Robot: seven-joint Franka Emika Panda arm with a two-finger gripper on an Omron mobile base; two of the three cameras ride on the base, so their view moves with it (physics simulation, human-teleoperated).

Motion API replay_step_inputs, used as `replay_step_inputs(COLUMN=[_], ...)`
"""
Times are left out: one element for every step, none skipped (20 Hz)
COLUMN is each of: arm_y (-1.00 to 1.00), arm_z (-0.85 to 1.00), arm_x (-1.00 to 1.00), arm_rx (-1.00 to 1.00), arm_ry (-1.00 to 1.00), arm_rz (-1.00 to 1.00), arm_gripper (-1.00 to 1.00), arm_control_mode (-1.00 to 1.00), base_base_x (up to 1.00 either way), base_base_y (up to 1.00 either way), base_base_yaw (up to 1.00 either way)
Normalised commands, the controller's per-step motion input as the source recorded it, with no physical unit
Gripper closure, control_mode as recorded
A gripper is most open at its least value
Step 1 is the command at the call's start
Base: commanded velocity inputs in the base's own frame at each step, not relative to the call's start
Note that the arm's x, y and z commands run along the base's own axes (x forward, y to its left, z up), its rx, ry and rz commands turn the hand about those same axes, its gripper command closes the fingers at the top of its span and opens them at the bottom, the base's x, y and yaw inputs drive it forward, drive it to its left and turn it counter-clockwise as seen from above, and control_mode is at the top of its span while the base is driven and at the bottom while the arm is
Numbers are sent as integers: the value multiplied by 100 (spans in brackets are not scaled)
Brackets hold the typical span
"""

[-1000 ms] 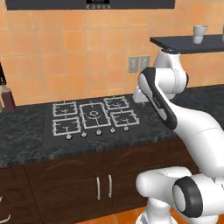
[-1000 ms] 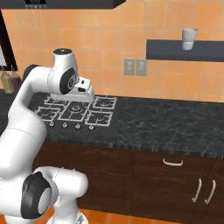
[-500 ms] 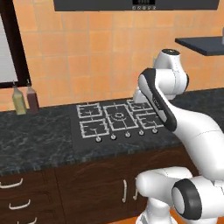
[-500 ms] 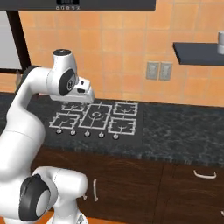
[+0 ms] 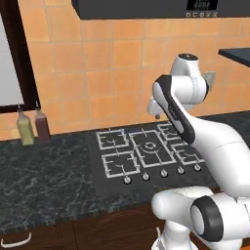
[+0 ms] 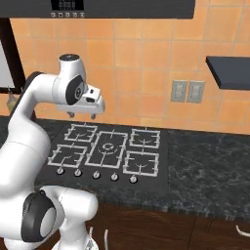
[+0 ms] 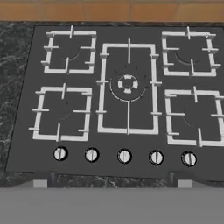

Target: Navigate to the range hood.

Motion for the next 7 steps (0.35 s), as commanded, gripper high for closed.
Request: replay_step_inputs(arm_y=[0,0,0,0,0,0,0], arm_z=[0,0,0,0,0,0,0], arm_x=[0,0,0,0,0,0,0], arm_rx=[0,0,0,0,0,0,0], arm_ry=[0,0,0,0,0,0,0], arm_rz=[0,0,0,0,0,0,0], arm_gripper=[-100,-100,-100,-100,-100,-100,-100], arm_control_mode=[100,100,100,100,100,100,100], base_base_x=[49,32,25,19,0,0,0], base_base_y=[-6,0,0,0,0,0,0], base_base_yaw=[0,0,0,0,0,0,0])
